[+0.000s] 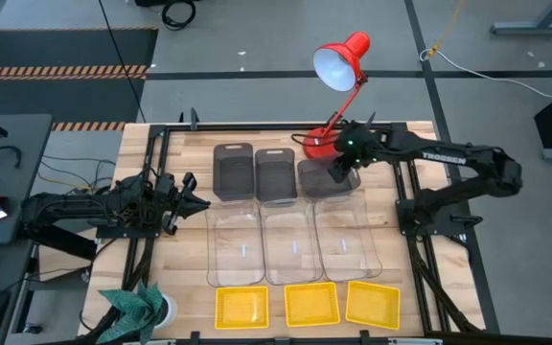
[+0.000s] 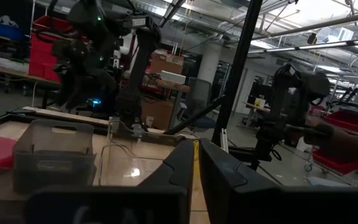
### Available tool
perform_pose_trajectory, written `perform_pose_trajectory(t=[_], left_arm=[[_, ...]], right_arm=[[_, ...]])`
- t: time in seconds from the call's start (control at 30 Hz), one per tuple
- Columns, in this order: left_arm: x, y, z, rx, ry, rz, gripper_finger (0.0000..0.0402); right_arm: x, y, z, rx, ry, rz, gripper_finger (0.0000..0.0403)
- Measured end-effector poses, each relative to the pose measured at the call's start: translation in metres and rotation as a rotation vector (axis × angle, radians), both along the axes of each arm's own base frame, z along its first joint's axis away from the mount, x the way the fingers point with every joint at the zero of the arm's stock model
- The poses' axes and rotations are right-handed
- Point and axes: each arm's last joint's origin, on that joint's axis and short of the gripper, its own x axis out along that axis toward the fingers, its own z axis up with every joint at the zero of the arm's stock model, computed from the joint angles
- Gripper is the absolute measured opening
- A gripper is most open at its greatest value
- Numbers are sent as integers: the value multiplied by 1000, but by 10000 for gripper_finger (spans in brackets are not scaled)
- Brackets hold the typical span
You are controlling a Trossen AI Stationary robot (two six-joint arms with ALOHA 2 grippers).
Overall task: Stack baskets by color
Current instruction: Stack the right black bin on top of the middle black bin
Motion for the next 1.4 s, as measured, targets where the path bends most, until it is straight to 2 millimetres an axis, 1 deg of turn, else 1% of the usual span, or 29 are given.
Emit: perform_pose_trajectory(t=[0.17, 0.3, 0.47, 0.6, 0.73, 1.0, 1.13, 1.3, 1.4], left_arm=[[0, 0, 0, 0, 0, 0, 31], [0, 0, 0, 0, -1, 0, 36], [0, 0, 0, 0, 0, 0, 31], [0, 0, 0, 0, 0, 0, 28], [0, 0, 0, 0, 0, 0, 33], [0, 0, 0, 0, 0, 0, 31], [0, 0, 0, 0, 0, 0, 28], [0, 0, 0, 0, 3, 0, 35], [0, 0, 0, 0, 1, 0, 36]], right_arm=[[28, -3, -2, 25, 26, 22, 213], [51, 0, -4, 39, 41, 48, 213], [79, 3, -9, 59, 71, 73, 213], [98, 5, -14, 72, 112, 96, 213], [113, 4, -18, 81, 141, 104, 213], [129, 0, -28, 97, 211, 99, 213], [130, -1, -34, 103, 239, 97, 213], [134, -2, -41, 81, 254, 88, 213], [136, -3, -49, 87, 273, 96, 213]])
